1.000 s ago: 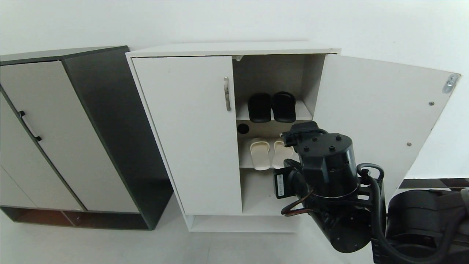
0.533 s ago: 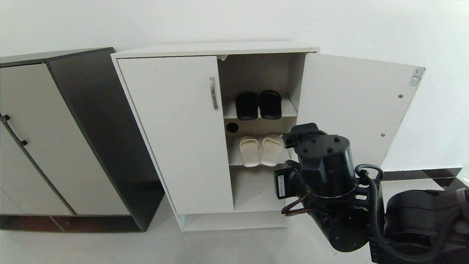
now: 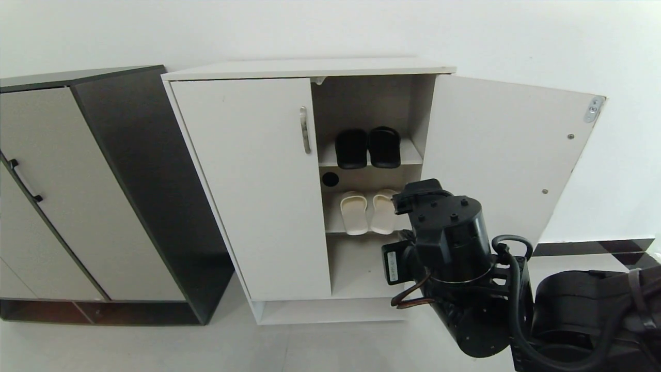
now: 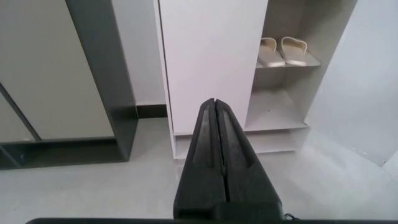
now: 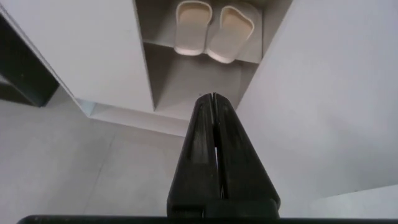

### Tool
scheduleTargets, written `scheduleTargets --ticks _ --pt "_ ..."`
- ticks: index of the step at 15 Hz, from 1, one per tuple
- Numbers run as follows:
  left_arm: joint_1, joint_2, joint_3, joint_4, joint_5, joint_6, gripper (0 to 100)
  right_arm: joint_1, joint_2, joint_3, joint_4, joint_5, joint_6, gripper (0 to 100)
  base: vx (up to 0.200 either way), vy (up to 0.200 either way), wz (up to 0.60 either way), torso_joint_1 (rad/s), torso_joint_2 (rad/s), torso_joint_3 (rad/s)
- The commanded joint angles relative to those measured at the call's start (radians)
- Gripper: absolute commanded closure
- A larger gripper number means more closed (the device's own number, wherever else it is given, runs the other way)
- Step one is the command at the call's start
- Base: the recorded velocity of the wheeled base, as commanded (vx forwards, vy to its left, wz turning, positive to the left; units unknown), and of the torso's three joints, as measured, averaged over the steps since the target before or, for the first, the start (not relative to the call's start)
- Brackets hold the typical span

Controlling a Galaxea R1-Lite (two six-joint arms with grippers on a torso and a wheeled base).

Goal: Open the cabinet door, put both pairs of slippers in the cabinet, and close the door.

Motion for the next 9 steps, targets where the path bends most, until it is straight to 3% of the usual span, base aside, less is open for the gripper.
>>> scheduleTargets --ticks 1,5,9 --pt "0.0 0.001 0.0 0.0 -0.001 -0.001 100 0.002 0.008 0.0 0.0 0.001 -0.001 100 0.0 0.0 0.0 0.0 0.0 0.0" --pt "0.0 0.001 0.0 0.0 -0.001 0.001 100 0.002 0.008 0.0 -0.002 0.001 -0.012 100 0.0 0.0 0.0 0.021 -0.22 -0.308" --pt "0.0 0.001 0.0 0.0 0.001 -0.001 100 0.002 0.011 -0.002 -0.002 0.001 -0.012 100 0.0 0.0 0.0 0.061 -0.53 -0.361"
